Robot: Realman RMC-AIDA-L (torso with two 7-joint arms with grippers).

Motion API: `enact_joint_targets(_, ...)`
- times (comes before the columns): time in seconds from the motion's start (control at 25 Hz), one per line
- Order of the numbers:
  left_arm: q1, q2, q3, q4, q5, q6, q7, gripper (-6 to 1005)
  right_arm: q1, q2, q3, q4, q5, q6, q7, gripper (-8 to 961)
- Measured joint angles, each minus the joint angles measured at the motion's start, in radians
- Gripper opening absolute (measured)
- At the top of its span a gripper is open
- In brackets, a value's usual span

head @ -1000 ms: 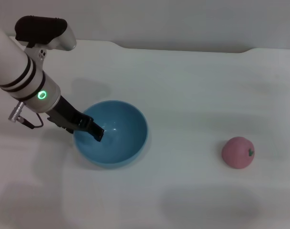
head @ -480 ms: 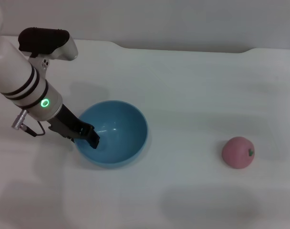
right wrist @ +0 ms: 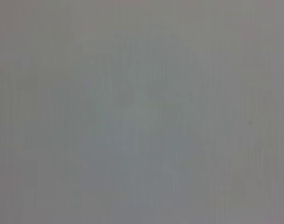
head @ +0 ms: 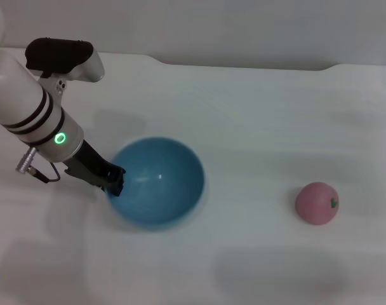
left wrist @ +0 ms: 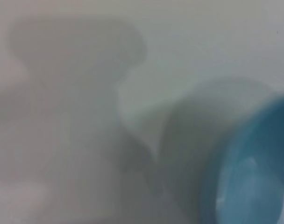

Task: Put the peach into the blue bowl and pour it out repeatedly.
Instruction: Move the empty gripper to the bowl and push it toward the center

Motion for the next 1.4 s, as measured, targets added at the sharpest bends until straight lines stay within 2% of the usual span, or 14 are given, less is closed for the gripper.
enact_joint_targets(0.24,0.000,0.000,0.008,-0.001,0.000,0.002,-0.004,27,-0.002,0.000,0.001,-0.013,0.003,-0.009,0.017,648)
enact_joint_targets(0.44,0.001,0.000,0.014,0.003,0.000,0.001,-0.001,12,0.004,-0.004,-0.017,-0.073,-0.028,0.012,0.202,647)
enact_joint_targets(0.56,-0.006,0.000,0.024,0.005,0.000,0.004,0.000,3,0.010,-0.006,-0.076,-0.167,-0.134,0.097,0.477,646)
enact_joint_targets(0.68,-0.016,0.000,0.035,0.010,0.000,0.000,0.002,0,0.011,-0.014,-0.199,-0.297,-0.313,0.214,0.882,645)
enact_joint_targets(0.76,-0.018,0.000,0.034,0.010,-0.001,-0.002,0.002,-1,0.007,-0.031,-0.302,-0.387,-0.476,0.264,1.186,644)
enact_joint_targets(0.88,-0.023,0.001,0.031,0.013,-0.001,-0.010,0.003,-1,0.005,-0.066,-0.404,-0.497,-0.775,0.248,1.639,643)
enact_joint_targets(1.0,-0.026,0.001,0.031,0.020,-0.001,-0.016,0.003,0,0.028,-0.079,-0.415,-0.586,-1.080,0.152,1.947,643)
enact_joint_targets(1.12,-0.030,0.001,0.030,0.026,-0.005,-0.016,0.003,-1,0.074,-0.088,-0.418,-0.620,-1.301,0.026,2.091,642)
enact_joint_targets(1.24,-0.037,0.001,0.029,0.026,-0.011,-0.017,0.003,-1,0.133,-0.095,-0.427,-0.618,-1.450,-0.088,2.108,641)
enact_joint_targets(1.4,-0.046,0.000,0.037,0.038,-0.013,-0.023,0.002,-1,0.187,-0.084,-0.528,-0.621,-1.601,-0.203,2.132,640)
